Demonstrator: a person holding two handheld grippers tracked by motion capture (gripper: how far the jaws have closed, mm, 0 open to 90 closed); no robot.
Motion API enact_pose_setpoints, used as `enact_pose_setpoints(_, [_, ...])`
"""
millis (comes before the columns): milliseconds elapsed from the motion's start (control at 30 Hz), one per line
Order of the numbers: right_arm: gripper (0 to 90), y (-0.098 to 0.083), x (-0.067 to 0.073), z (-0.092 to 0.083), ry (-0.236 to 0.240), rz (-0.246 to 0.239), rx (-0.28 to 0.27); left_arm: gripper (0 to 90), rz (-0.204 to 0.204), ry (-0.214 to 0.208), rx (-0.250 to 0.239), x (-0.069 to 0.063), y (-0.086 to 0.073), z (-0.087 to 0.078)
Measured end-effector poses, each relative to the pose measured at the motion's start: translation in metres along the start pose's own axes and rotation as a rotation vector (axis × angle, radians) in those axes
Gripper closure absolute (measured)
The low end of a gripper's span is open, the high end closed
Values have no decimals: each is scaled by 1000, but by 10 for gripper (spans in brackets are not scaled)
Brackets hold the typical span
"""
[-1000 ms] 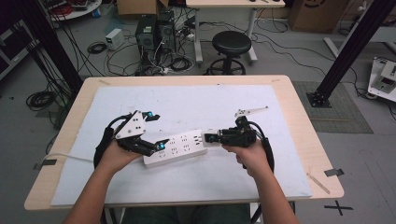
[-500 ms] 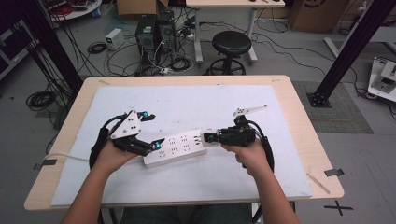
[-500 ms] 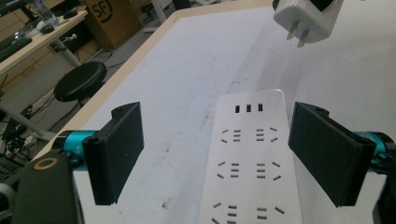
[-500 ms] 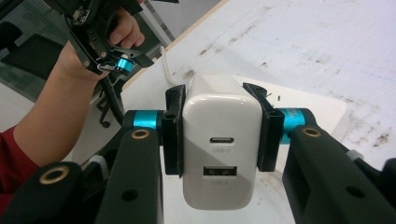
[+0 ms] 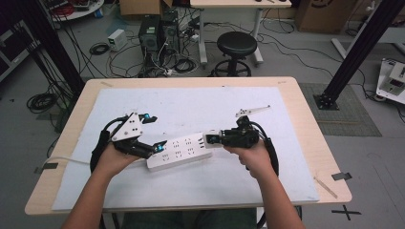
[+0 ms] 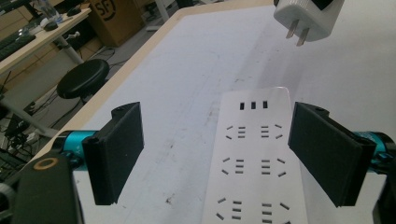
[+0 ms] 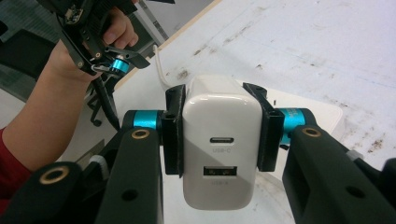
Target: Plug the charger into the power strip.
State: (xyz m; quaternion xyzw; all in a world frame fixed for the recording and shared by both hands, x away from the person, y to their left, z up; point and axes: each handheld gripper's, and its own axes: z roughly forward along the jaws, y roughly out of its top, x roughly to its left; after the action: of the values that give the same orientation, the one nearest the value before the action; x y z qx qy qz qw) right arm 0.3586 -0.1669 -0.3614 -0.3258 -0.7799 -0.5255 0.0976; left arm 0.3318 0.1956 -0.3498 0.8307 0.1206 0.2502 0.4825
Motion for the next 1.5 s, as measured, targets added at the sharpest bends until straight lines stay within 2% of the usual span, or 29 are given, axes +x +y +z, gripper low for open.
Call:
enact_pose_setpoints(200, [634,1,0,5,-11,-15,20,182,-5,-6,1,-1,-1,1])
enact_pose_setpoints(400, [634,5,2,8,-23,-57,51,182,-11,-2,-4,-1,-1,1])
enact_pose_setpoints(467, [634,6,2,9,-23,-85,52,182,-6,-1,2,0,-2,0])
enact_pose_setpoints(600, [635,7,2,10,-31,-95,66,182,-9,1,0,0,-2,-1])
enact_pose_setpoints(667, [635,8,1,13,-52,-120,86,182,-9,1,1,0,-2,-2])
enact_pose_setpoints(867, [635,9,0,13,-70,-122,90,183,-10,2,4,1,-3,-2])
enact_pose_setpoints(900, [634,12,3,13,-127,-141,100,182,-10,2,4,1,-3,-1])
enact_pose_setpoints(933, [635,13,4,13,-158,-156,106,182,-10,2,4,1,-3,-1])
enact_pose_setpoints(967, [635,13,4,13,-158,-156,106,182,-10,2,4,1,-3,-1])
enact_pose_setpoints(1067, [635,16,8,14,-198,-169,113,182,-9,3,7,1,-3,-1])
enact_pose_setpoints(1100, [635,20,14,15,-256,-188,113,182,-8,4,7,1,-2,-1])
enact_pose_setpoints(1133, [635,21,16,16,-280,-195,115,182,-5,4,10,1,-2,-1])
enact_pose_setpoints(1200, [635,22,18,16,-299,-194,124,182,-7,3,10,0,-2,-1])
enact_pose_setpoints(1267, [635,26,23,19,-375,-208,158,182,-8,4,10,0,-2,-1])
enact_pose_setpoints(1367, [635,28,25,21,-398,-201,177,182,-2,3,14,0,-3,-2])
enact_pose_setpoints(1400, [635,32,27,27,-459,-224,254,182,-5,4,11,0,-3,-3])
enact_pose_setpoints(1433, [636,34,28,29,-475,-232,272,182,-5,6,13,0,-3,-3])
enact_pose_setpoints(1500, [635,38,28,33,-472,-238,314,182,-6,5,13,0,-3,-4])
